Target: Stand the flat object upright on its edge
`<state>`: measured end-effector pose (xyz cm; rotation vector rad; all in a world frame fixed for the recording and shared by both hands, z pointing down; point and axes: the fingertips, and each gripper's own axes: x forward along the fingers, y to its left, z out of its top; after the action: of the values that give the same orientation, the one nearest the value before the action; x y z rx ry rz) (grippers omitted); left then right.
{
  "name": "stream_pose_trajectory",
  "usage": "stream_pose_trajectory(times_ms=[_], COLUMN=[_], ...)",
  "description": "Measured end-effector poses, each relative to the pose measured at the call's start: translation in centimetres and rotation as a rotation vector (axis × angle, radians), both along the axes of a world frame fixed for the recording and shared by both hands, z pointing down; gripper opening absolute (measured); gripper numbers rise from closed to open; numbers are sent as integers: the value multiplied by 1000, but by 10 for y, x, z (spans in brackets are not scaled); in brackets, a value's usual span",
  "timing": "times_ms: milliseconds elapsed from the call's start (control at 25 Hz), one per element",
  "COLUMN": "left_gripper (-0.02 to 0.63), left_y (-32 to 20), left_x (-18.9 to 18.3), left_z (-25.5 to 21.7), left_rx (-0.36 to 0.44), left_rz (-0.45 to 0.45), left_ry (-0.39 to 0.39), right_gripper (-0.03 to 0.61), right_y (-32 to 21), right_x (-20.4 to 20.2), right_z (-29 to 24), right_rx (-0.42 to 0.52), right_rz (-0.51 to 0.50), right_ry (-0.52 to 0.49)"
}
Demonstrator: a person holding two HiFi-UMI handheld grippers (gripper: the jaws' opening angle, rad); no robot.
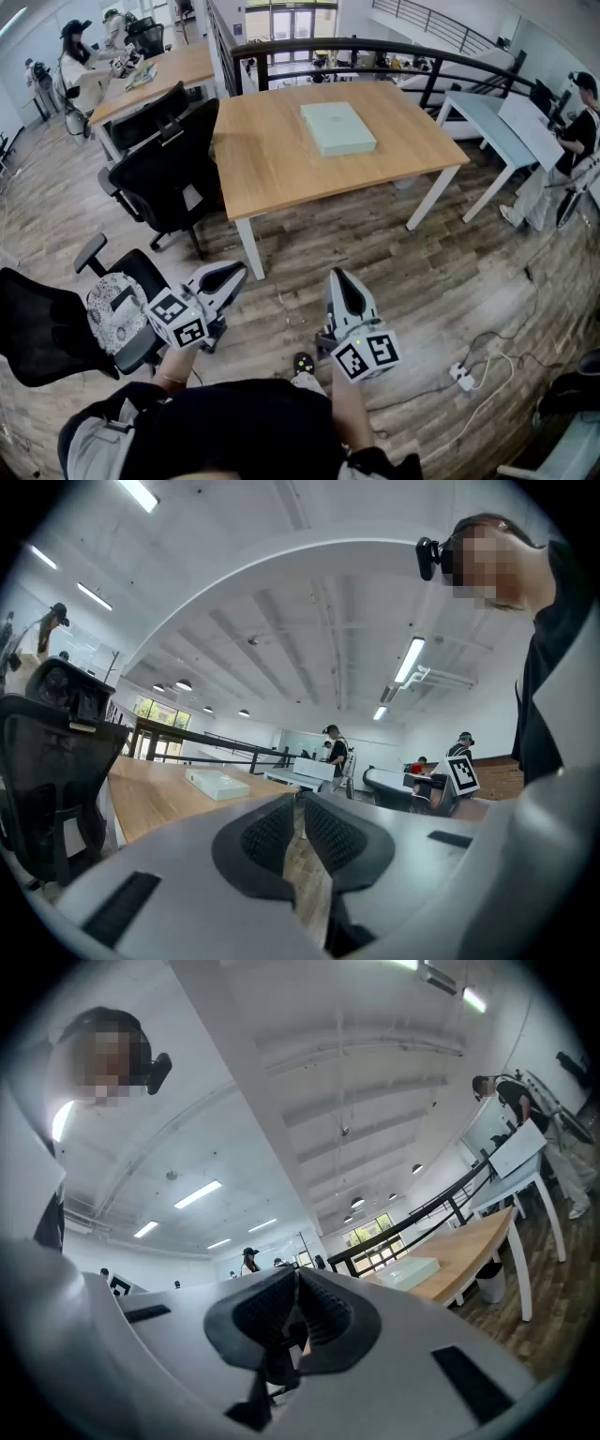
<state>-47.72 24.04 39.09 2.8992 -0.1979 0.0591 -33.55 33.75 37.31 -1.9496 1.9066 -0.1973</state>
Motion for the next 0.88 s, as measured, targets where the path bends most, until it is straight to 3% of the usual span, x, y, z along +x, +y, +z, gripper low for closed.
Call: stream_pose_trajectory(times_ms=[600,880], left_gripper=[44,44], left_y=[3,1], left_x=[67,94], left_z=[9,4], left_rx=[-6,9], left_rz=[32,-4], left_ry=[-14,-23], right_gripper=[31,31], right_y=[3,-2], right_x=[61,91], right_z=[6,4], right_rx=[2,21], right_rz=[-1,-47], right_ry=[-1,-19])
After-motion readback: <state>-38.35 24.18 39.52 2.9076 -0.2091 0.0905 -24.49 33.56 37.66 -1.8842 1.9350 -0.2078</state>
